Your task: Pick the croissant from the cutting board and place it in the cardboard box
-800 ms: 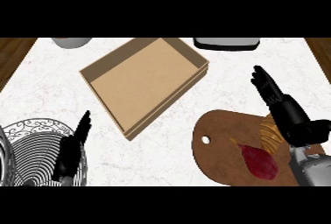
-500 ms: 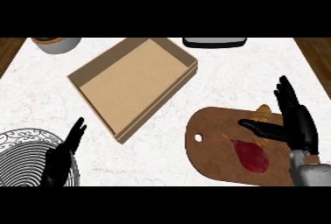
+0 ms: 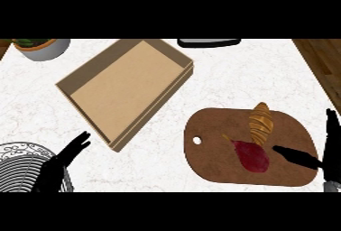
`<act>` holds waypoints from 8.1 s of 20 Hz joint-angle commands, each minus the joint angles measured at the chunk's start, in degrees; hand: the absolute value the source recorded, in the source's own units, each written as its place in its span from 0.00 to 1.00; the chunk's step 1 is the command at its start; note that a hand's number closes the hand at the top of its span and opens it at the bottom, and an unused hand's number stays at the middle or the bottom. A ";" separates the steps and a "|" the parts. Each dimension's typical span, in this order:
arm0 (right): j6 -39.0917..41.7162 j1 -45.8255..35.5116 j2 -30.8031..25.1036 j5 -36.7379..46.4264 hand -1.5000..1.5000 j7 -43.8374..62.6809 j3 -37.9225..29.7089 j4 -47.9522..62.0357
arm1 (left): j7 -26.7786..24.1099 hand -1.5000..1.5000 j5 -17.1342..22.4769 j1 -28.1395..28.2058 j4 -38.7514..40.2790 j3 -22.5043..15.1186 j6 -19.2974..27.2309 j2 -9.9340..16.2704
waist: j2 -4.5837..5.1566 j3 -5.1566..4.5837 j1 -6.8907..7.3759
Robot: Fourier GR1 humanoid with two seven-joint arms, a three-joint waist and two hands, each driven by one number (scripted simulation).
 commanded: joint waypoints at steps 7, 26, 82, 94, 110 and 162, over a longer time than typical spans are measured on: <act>3.13 0.44 -3.80 18.86 0.00 20.73 6.39 -5.86 | -2.48 0.50 -0.57 -10.62 -7.02 -2.24 -6.76 -1.33 | -0.56 -0.62 -0.06; 26.60 -12.82 6.17 22.53 0.00 56.80 11.32 -19.29 | -0.50 0.50 0.46 -14.05 -7.36 -1.98 -10.93 -2.95 | -0.05 0.18 2.93; 32.59 -13.60 18.06 32.80 1.00 46.44 1.79 0.13 | -0.78 0.50 -2.11 -15.28 -5.36 1.05 -14.72 -6.68 | 0.38 0.36 3.53; 43.02 -25.68 19.38 34.78 1.00 11.38 32.15 -7.23 | -1.30 0.50 -5.31 -14.94 -4.29 -2.88 -19.36 -6.04 | 0.42 0.17 14.42; 46.62 -34.80 17.37 20.95 1.00 -13.92 32.27 -25.97 | -0.31 0.50 -3.03 -15.38 -4.90 3.02 -17.24 -8.62 | -0.13 0.45 3.21; 37.70 -63.81 28.81 12.10 0.00 -6.93 10.39 27.15 | -0.03 0.50 -7.57 -18.66 -4.67 5.89 -24.00 -14.02 | 1.56 0.38 8.05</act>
